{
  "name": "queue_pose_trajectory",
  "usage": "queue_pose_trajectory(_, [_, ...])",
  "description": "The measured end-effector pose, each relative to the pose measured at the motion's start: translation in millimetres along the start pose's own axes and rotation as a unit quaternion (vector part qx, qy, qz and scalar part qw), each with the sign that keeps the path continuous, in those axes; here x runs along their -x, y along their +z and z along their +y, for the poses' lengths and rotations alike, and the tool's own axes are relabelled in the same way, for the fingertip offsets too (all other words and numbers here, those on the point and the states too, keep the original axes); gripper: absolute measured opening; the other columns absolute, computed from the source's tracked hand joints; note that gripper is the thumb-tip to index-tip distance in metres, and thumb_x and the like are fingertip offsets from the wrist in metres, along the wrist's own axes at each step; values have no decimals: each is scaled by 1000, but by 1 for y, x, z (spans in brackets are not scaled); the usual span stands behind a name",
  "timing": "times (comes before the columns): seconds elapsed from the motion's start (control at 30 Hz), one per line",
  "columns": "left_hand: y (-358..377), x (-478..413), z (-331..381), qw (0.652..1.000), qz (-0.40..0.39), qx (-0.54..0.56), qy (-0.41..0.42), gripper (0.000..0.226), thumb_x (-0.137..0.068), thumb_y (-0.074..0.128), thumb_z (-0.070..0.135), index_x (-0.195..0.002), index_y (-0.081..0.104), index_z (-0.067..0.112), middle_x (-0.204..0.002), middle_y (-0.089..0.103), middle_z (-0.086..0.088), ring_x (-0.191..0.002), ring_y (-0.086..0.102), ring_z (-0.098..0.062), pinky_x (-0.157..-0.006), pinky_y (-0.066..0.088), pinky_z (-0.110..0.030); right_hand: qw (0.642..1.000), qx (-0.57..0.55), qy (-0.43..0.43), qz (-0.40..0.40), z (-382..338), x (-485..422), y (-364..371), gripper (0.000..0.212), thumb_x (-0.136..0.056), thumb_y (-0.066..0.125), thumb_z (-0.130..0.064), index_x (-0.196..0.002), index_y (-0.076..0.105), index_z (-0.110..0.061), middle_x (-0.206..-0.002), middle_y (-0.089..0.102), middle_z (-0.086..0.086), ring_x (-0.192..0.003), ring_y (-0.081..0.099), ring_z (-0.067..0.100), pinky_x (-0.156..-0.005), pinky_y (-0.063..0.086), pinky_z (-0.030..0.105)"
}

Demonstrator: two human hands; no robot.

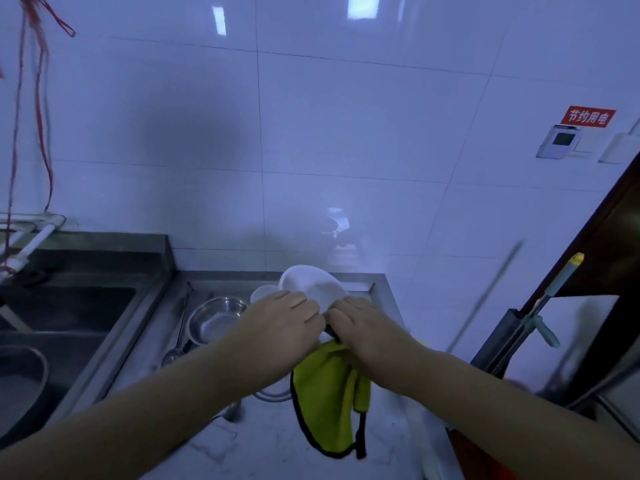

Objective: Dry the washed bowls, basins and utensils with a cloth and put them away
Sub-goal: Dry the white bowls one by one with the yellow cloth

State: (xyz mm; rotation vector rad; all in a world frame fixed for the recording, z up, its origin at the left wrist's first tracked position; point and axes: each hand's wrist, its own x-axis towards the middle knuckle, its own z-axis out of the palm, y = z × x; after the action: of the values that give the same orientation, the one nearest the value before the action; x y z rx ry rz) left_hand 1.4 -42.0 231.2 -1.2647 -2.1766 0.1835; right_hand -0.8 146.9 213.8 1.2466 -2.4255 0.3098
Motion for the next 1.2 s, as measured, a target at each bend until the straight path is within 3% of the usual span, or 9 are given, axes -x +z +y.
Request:
queue_pose_trajectory(0.13, [0, 7, -29, 1000, -7, 23, 13, 12, -78, 63, 30, -73, 66, 19, -73, 63, 2, -73, 58, -20, -87, 41, -31, 994, 100, -25, -42, 19, 10, -5, 15, -89, 43, -16, -91, 57, -14, -87, 59, 4, -77, 55, 22, -77, 42, 29])
queue_pose_trajectory(0.3, [-3, 10, -49, 998, 0, -10, 55, 19, -85, 50, 4, -78, 63, 17, -78, 59, 0, -80, 58, -22, -102, 40, -37, 986, 139, -43, -76, 25, 15, -17, 9, -89, 53, -14, -95, 59, -15, -90, 60, 3, -82, 55, 23, -81, 48, 34])
queue_pose_trajectory(0.53, [9, 2, -2, 1000, 9, -2, 26, 12, -78, 57, 15, -70, 48, 16, -62, 49, -1, -59, 48, -21, -66, 29, -31, 996, 44, 64, 33, -16, 6, 4, 37, -100, 26, -24, -85, 57, -9, -79, 56, 7, -74, 42, 17, -71, 34, 28])
queue_pose_trajectory(0.63, [17, 8, -5, 999, 2, 5, 33, 15, -78, 62, 20, -68, 51, 17, -61, 50, 0, -61, 50, -21, -74, 40, -33, 996, 54, 64, 2, -15, 10, 3, 45, -103, 21, -25, -88, 60, -9, -83, 58, 6, -77, 47, 18, -75, 37, 30])
queue_pose_trajectory(0.8, [19, 17, -39, 997, 5, 0, 72, 11, -78, 63, 12, -80, 62, 22, -79, 60, 4, -81, 59, -20, -104, 36, -36, 987, 107, 55, -104, -1, 26, -5, 18, -94, 41, -15, -97, 58, -11, -92, 58, 5, -84, 55, 24, -82, 45, 34])
queue_pose_trajectory(0.87, [21, 19, -41, 994, 8, 28, 108, 15, -81, 57, 5, -77, 59, 19, -74, 57, 1, -75, 56, -20, -99, 43, -37, 984, 128, 38, -116, 1, 29, -6, 13, -93, 46, -11, -100, 58, -10, -93, 58, 6, -86, 54, 24, -84, 44, 35])
queue_pose_trajectory(1.0, [28, 18, -17, 992, -5, 52, 115, 19, -81, 41, 17, -71, 57, 20, -67, 54, 2, -62, 53, -19, -61, 45, -31, 986, 112, 71, -105, -16, 38, 6, 12, -91, 49, -8, -98, 58, -10, -92, 58, 6, -83, 54, 24, -81, 44, 34])
queue_pose_trajectory(1.1, [35, 10, 10, 991, -23, 66, 113, 17, -81, 47, 28, -67, 53, 20, -60, 51, 2, -53, 48, -17, -55, 38, -29, 989, 39, 127, -65, -33, 38, 21, 38, -103, 24, -23, -93, 57, -7, -88, 58, 11, -77, 53, 27, -73, 44, 38])
queue_pose_trajectory(1.2, [42, 2, 18, 991, -32, 65, 111, 20, -78, 54, 35, -63, 52, 22, -57, 50, 4, -52, 48, -17, -59, 29, -29, 983, 17, 163, -85, -31, 52, 23, 31, -97, 31, -24, -94, 57, -8, -89, 58, 10, -78, 52, 25, -74, 42, 37])
